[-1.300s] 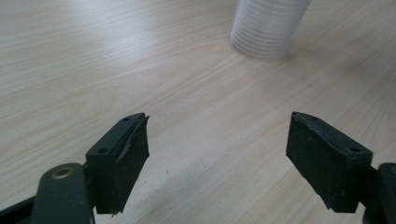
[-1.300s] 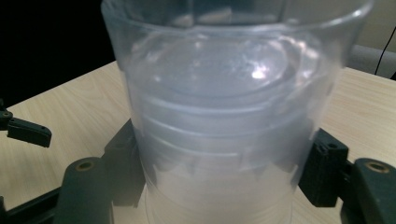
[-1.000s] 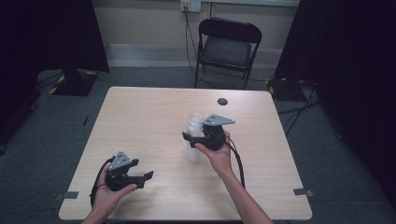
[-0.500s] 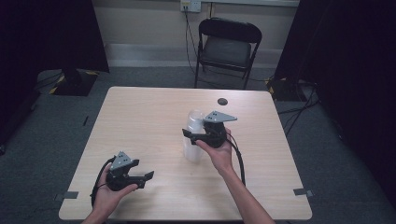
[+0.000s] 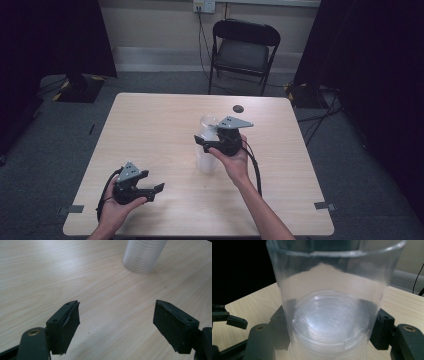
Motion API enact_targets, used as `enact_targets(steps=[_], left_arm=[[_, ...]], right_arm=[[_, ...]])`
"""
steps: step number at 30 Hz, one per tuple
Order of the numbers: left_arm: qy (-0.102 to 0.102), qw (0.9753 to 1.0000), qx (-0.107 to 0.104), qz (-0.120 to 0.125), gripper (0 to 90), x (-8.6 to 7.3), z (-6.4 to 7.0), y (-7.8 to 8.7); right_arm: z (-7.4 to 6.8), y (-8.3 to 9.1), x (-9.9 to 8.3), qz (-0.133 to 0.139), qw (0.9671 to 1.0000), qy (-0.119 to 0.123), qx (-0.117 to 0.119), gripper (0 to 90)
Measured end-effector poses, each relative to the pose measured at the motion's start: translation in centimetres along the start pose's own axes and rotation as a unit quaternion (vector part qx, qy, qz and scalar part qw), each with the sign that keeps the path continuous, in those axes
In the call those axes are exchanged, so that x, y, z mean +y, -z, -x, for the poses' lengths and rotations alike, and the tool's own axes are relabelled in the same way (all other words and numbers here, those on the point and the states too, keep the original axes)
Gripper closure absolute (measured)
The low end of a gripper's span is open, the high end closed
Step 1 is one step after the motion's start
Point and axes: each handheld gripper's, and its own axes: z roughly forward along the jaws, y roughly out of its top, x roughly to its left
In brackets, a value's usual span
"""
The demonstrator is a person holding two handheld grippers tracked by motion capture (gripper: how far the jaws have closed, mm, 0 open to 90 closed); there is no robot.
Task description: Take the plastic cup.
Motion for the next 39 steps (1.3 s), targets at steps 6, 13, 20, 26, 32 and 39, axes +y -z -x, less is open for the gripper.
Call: enact_targets(steps=[6, 13, 20, 26, 32, 39], left_arm=[[0.001, 1.0, 0.0, 0.003, 21.1, 0.0, 0.0, 0.0], [0.0, 1.0, 0.001, 0.003, 21.1, 0.0, 0.0, 0.0], [-0.002, 1.0, 0.001, 0.003, 21.1, 0.0, 0.0, 0.0], [-0.001, 1.0, 0.001, 0.004, 21.1, 0.0, 0.0, 0.0], [-0.002, 1.0, -0.002, 0.005, 21.2, 0.0, 0.1, 0.0], [-0.008, 0.9999, -0.002, 0.01, 21.2, 0.1, 0.2, 0.1]], right_arm=[[0.0, 0.3, 0.3, 0.006, 1.0, -0.004, 0.0, 33.2], [0.2, 0.6, 0.6, 0.017, 0.9998, -0.011, 0.002, 33.5], [0.3, 1.1, 1.0, 0.027, 0.9995, -0.015, 0.007, 33.5], [0.1, 1.5, 1.5, 0.032, 0.9993, -0.015, 0.01, 33.7], [0.1, 1.8, 1.9, 0.034, 0.9991, -0.023, 0.008, 34.1], [0.3, 2.5, 2.4, 0.041, 0.9988, -0.026, 0.009, 34.4]])
